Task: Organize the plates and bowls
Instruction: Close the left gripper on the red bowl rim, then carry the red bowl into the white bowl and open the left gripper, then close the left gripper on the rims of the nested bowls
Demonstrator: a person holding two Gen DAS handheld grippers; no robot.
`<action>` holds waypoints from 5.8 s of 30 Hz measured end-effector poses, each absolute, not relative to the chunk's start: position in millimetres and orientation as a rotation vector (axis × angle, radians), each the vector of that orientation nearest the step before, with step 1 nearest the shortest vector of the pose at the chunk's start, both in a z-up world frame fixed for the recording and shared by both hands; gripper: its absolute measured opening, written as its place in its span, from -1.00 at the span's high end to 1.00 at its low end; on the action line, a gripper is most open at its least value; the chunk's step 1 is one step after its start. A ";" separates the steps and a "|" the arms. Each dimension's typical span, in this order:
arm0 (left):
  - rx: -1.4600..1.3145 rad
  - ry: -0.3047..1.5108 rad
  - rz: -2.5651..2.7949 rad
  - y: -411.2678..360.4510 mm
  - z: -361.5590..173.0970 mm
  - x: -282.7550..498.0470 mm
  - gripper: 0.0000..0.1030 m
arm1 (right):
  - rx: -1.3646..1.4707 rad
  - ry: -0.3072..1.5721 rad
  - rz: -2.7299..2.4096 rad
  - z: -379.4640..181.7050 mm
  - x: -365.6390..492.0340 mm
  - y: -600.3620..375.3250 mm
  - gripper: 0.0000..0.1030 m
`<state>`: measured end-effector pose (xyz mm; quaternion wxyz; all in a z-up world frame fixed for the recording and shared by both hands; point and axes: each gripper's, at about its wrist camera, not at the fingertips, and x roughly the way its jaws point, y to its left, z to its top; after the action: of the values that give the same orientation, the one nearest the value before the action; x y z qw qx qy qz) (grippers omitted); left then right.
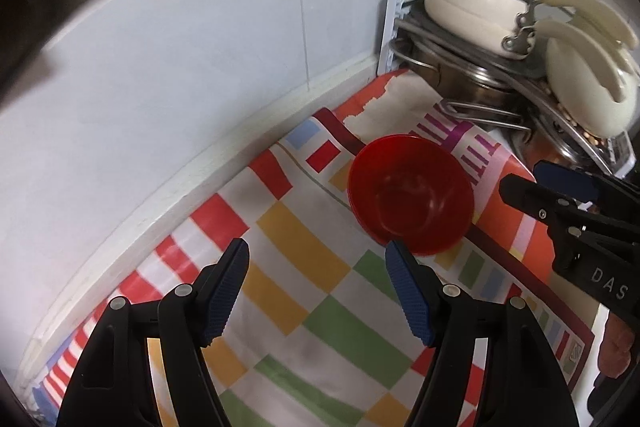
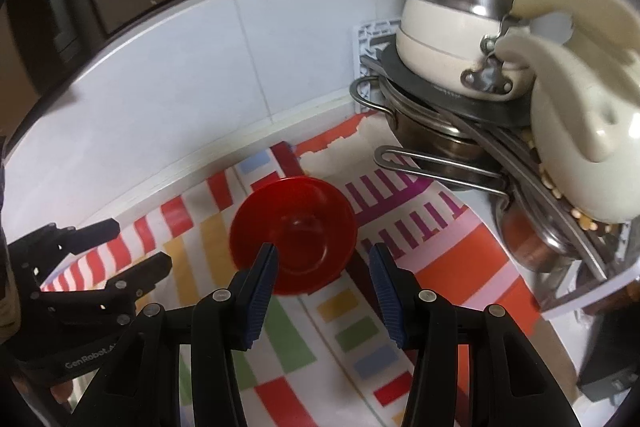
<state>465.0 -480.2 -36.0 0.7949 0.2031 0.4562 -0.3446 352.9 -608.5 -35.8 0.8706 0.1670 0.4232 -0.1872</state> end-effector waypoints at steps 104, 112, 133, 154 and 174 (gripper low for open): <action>0.260 1.009 -0.677 -212.2 1.1 316.8 0.75 | 0.301 1.031 -0.119 -2.1 252.0 -357.3 0.75; 0.268 1.055 -0.689 -196.3 -20.3 297.4 0.75 | 0.303 1.078 -0.114 -21.3 233.3 -339.3 0.75; 0.304 1.155 -0.668 -194.5 -69.1 282.0 0.73 | 0.272 1.169 -0.102 -63.0 222.5 -329.4 0.75; 0.279 1.026 -0.613 -183.7 -37.0 274.3 -0.10 | 0.131 1.047 -0.151 -39.2 208.2 -327.4 0.28; 0.183 1.136 -0.501 -169.8 -73.8 281.0 -0.21 | 0.208 1.049 -0.145 -69.0 218.0 -334.4 0.28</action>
<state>281.0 -169.8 -73.8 0.8095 0.0857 0.5313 -0.2345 218.0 -334.4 -69.0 0.8579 0.0989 0.4994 -0.0691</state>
